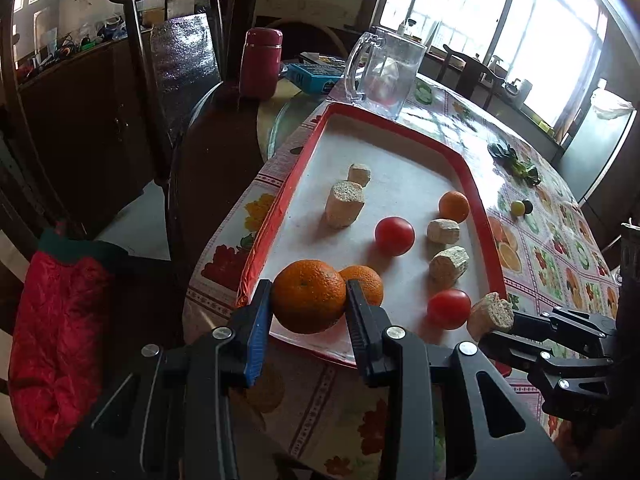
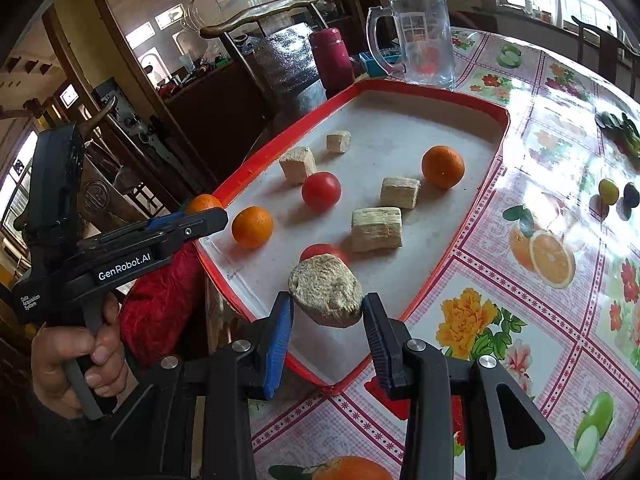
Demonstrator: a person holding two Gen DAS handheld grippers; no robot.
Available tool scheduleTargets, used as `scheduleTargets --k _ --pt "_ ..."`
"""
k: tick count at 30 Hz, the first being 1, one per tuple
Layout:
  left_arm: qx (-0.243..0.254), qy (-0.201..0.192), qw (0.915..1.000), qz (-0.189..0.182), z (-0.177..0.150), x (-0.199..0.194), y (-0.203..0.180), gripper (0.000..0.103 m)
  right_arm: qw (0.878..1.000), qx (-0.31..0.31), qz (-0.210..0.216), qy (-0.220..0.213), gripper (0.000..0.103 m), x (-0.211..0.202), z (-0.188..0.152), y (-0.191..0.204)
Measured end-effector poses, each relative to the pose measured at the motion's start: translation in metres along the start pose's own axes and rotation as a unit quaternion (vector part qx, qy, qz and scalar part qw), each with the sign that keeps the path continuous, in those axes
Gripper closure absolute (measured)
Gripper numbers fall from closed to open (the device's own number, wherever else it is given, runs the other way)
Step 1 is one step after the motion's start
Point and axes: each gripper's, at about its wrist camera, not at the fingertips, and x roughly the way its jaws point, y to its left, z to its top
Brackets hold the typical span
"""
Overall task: Organize fruits
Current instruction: 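Carry the orange and bread slice with both tools over the red tray, then open the right tool to drop the bread slice while the left tool releases the orange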
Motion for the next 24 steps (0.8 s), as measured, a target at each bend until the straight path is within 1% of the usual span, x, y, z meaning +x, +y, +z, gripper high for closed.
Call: scheduleTargets --k 3,12,18,21,24 --pt "0.006 0.0 1.0 0.003 0.0 0.003 -0.002 0.07 1.0 -0.003 0.0 0.003 0.066 0.002 0.001 0.001" --pt "0.001 0.006 1.0 0.0 0.002 0.005 -0.001 0.069 1.0 -0.011 0.0 0.006 0.065 0.003 0.0 0.004" --pt "0.001 0.01 0.9999 0.006 0.003 0.005 -0.004 0.069 1.0 -0.011 0.007 0.003 0.062 -0.003 -0.002 0.002" --pt "0.0 0.007 0.9999 0.009 0.002 0.003 -0.005 0.064 1.0 -0.007 0.012 -0.003 0.062 -0.009 -0.005 -0.001" --pt "0.001 0.002 0.9999 0.011 0.002 -0.002 -0.006 0.056 1.0 -0.002 0.019 -0.007 0.062 -0.014 -0.007 -0.004"
